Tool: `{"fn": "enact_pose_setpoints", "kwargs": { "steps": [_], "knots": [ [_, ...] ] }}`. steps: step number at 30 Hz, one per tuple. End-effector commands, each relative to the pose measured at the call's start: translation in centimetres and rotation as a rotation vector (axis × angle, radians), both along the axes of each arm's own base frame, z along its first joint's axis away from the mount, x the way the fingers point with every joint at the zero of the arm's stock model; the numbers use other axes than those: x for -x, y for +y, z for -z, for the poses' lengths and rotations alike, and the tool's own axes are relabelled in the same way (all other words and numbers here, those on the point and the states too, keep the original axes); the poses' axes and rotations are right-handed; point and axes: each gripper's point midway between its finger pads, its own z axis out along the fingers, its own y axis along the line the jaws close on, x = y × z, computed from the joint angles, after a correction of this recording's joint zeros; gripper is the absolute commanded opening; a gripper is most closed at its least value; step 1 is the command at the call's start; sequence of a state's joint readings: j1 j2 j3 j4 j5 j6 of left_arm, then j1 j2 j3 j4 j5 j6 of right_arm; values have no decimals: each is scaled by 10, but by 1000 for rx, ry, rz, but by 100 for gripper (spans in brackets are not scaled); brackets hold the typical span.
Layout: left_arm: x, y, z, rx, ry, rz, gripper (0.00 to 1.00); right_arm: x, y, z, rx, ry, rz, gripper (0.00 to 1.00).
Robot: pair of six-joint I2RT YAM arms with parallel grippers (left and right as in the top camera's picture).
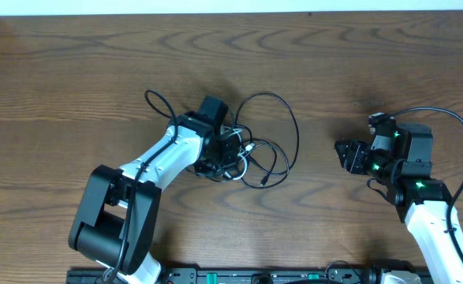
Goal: Untangle cables
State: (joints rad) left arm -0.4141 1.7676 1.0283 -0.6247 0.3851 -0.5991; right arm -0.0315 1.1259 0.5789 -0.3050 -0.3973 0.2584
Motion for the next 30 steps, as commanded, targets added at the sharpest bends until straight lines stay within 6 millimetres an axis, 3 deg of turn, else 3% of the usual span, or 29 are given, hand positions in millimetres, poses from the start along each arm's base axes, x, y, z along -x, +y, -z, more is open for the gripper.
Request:
{"fn": "enact_pose_setpoints", "kwargs": {
  "steps": [1,5,10,14,18,19,20,22,30],
  "knots": [
    [-9,-1,0,1,-31,-13,25,-1,2,-3,-2,-4,-18,48],
    [-17,-4,-2,16,-65,-12,8,1,2,-1,-2,8,-18,48],
    [-27,-10,-6,40,-118,9,7,2,2,-1,-2,12,-17,48],
    [-37,-14,-19,65,-207,77,7,2,-1,1,13,16,-4,48],
    [-49,12,-40,-74,-335,99,7,2,-2,2,18,21,-1,48],
    [-51,20,-45,-120,-360,87,8,2,-2,2,18,20,-1,48],
    [-53,28,-50,-160,-380,81,23,2,-2,2,18,20,0,48],
    [-53,36,-54,-203,-398,73,35,2,-2,2,18,20,0,48],
    [-35,38,-29,-230,-305,107,38,2,-2,2,18,20,0,48]
  ]
}}
